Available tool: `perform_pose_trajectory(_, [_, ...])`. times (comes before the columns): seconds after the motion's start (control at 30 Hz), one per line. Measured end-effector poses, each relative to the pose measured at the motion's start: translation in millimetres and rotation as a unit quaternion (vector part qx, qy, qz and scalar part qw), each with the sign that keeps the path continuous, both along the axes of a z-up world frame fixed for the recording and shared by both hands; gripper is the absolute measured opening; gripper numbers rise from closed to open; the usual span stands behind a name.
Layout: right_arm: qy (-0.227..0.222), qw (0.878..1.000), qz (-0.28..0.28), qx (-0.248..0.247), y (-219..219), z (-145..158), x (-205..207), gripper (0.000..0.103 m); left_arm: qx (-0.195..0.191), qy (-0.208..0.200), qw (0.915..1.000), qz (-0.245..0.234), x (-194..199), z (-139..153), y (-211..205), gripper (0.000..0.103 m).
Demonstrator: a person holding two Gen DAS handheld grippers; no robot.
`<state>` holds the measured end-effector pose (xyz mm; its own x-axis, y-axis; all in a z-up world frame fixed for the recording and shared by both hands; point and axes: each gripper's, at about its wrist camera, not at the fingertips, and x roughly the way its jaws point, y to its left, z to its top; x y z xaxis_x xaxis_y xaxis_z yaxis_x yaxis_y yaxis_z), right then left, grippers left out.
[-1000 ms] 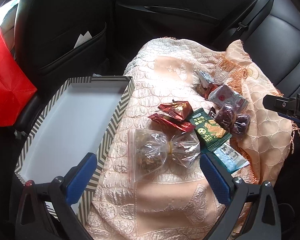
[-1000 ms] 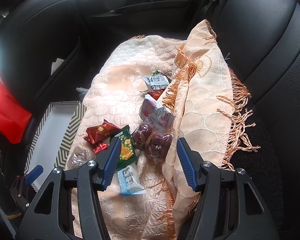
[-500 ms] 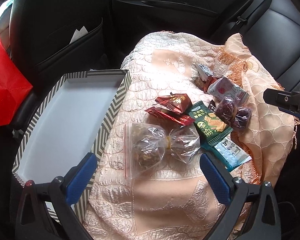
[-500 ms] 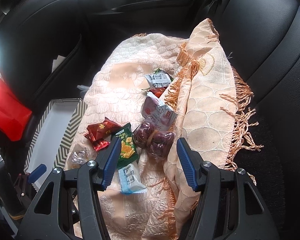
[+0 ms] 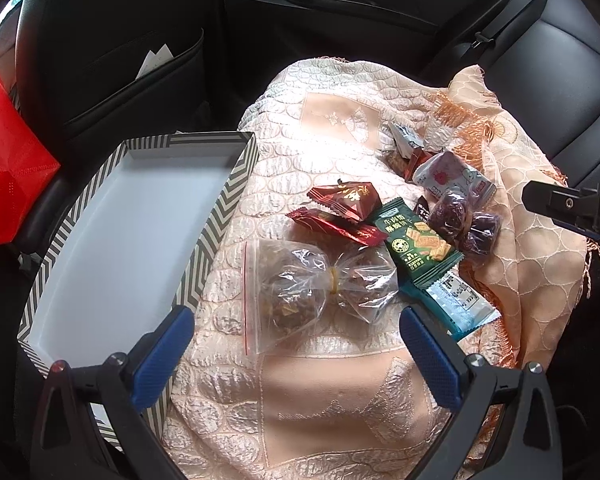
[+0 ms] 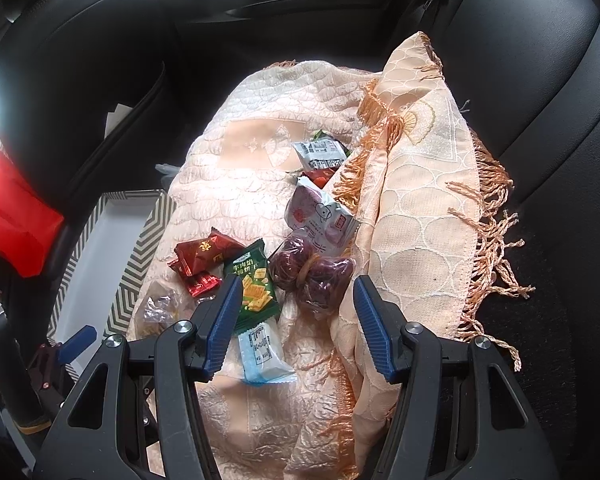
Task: Organize snacks
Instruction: 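Move both tools toward the snacks on the quilted cloth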
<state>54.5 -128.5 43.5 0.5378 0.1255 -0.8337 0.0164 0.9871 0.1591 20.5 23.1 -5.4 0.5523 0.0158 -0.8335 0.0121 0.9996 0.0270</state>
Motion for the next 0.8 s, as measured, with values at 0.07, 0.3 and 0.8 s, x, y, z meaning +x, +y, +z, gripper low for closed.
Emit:
perform_pose_trajectory(0.07, [0.000, 1.000, 0.001, -0.001, 0.6, -0.4, -0.1, 0.058, -0.001, 0.000, 1.0000, 0.000, 0.1, -0.3, 0.0, 0.103])
perform_pose_trajectory(0.3, [0.002, 1.000, 0.005, -0.001, 2.0, -2.4, -0.8, 0.058, -0.002, 0.005, 1.0000, -0.003, -0.4, -3.4, -0.8, 0.103])
perform_pose_trajectory(0.8, [0.006, 1.000, 0.008, -0.002, 3.7, -3.6, -0.1, 0.058, -0.004, 0.009, 1.0000, -0.001, 1.0, -5.5, 0.0, 0.103])
